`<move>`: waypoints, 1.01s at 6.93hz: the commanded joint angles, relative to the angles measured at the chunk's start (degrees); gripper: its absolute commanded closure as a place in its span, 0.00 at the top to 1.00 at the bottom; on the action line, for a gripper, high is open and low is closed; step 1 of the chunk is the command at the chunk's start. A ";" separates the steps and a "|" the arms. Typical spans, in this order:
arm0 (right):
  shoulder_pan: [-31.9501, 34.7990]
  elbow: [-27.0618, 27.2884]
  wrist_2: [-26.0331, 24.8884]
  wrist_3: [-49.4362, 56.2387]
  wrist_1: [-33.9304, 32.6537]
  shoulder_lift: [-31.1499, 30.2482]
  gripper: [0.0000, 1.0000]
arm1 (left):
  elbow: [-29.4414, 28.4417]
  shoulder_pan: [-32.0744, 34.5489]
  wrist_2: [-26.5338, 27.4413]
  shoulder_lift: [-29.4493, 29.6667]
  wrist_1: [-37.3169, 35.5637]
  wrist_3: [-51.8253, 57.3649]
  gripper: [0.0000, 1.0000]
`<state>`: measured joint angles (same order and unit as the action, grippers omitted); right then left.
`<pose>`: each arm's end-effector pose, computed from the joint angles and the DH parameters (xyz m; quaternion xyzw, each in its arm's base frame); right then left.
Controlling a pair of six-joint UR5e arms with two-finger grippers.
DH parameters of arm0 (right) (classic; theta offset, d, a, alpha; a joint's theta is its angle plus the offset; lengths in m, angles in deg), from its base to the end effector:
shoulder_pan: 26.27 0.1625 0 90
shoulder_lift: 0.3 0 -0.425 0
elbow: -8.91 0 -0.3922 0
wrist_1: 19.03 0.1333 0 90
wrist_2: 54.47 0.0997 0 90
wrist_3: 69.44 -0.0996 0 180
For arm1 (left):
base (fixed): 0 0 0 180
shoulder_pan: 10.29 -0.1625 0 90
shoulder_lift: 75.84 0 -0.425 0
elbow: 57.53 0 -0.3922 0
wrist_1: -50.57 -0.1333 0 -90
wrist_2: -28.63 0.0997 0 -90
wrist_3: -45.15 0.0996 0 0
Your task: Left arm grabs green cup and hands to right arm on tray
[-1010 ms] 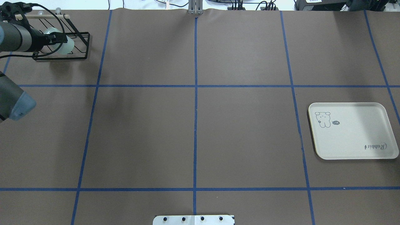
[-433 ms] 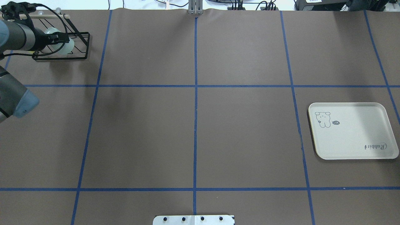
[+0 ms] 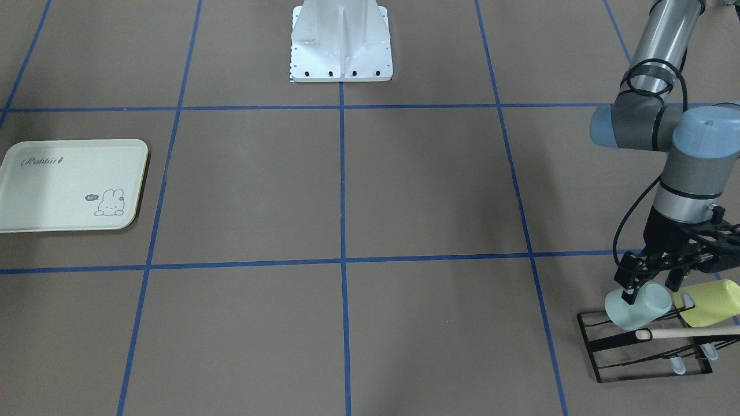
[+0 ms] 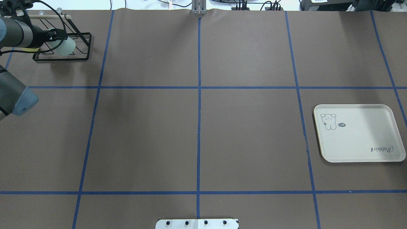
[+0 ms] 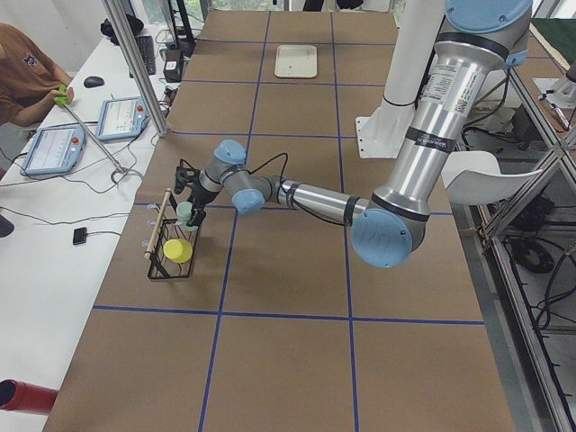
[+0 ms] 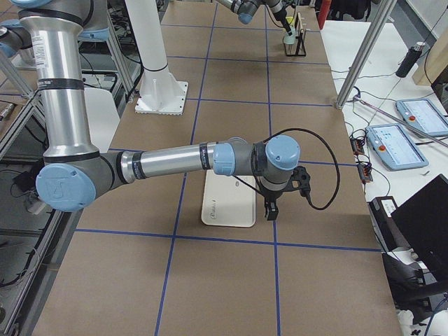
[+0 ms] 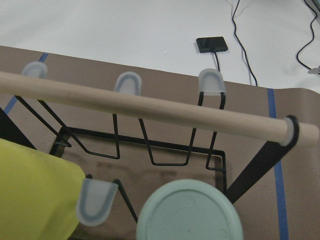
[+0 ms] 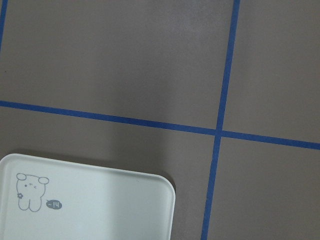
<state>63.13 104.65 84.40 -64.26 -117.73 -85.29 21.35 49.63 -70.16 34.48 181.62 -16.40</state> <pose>0.0528 -0.5250 0.5746 0.0328 -0.4126 -0.0533 0.9088 0.2357 -0.6426 0.4846 0.2453 0.3519 -0.2135 0.8777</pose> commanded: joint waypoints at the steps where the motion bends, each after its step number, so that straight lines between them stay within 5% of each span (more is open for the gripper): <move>1: -0.02 -0.03 0.00 0.00 0.00 0.00 1.00 | -1.70 0.38 0.09 1.56 0.08 -0.49 1.00; 5: -0.02 -0.03 0.00 0.00 0.00 0.00 1.00 | -1.88 0.38 0.18 1.74 0.08 -0.58 0.95; 7: -0.02 -0.20 0.00 0.00 0.00 -0.09 1.00 | -1.88 0.38 0.09 1.74 0.08 -0.58 0.69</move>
<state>63.11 104.57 84.40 -64.26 -117.73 -85.35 19.48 50.01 -70.00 36.22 181.70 -16.99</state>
